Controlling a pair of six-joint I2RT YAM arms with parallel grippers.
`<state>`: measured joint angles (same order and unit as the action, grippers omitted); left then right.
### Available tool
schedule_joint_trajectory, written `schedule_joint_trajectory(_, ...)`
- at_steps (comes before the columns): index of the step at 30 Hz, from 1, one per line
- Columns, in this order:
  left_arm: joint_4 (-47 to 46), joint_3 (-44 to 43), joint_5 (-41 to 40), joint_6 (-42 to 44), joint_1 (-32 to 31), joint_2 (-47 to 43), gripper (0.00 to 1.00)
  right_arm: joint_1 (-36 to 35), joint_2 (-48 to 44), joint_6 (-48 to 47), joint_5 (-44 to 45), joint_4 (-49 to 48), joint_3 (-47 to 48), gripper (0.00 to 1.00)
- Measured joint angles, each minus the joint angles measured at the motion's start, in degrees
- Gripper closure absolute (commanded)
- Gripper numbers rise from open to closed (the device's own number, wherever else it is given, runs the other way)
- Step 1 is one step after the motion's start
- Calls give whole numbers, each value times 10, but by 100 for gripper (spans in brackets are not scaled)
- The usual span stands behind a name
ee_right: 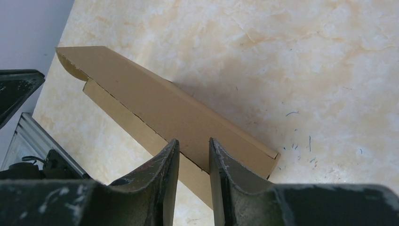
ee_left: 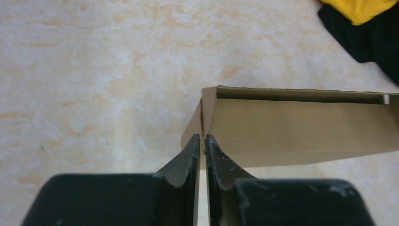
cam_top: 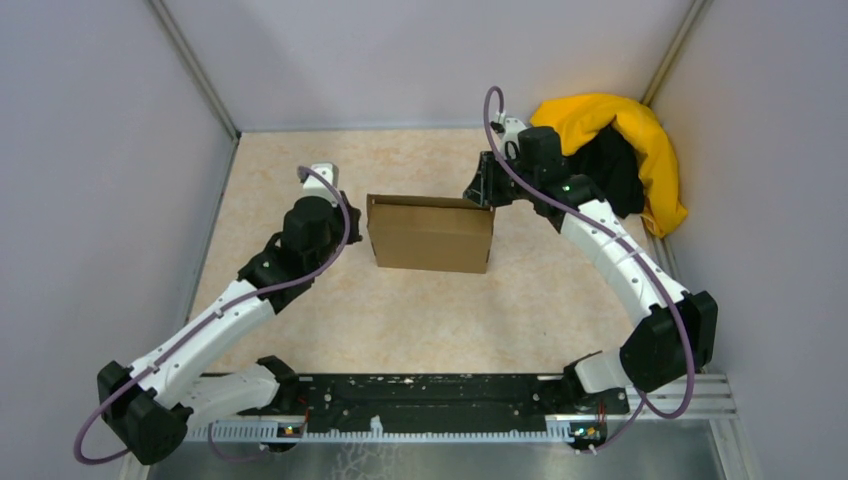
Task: Fold the paper box
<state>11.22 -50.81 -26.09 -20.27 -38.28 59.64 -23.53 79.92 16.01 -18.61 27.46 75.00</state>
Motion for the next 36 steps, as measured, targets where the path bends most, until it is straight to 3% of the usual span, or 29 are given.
schedule_joint_trajectory(6, 3, 9, 81, -26, -1, -18, 91, 0, 0, -5, -3, 0, 0, 71)
schedule_joint_trajectory(15, -71, 141, 178, -108, -50, 9, 93, -4, 0, -6, -8, -2, -7, 71)
schedule_joint_trajectory(24, -236, 178, 145, -161, -96, 108, 94, -9, -24, -8, -15, -21, -45, 71)
schedule_joint_trajectory(36, -315, 177, 64, -159, -100, 132, 89, -18, -85, -10, -13, -74, -146, 72)
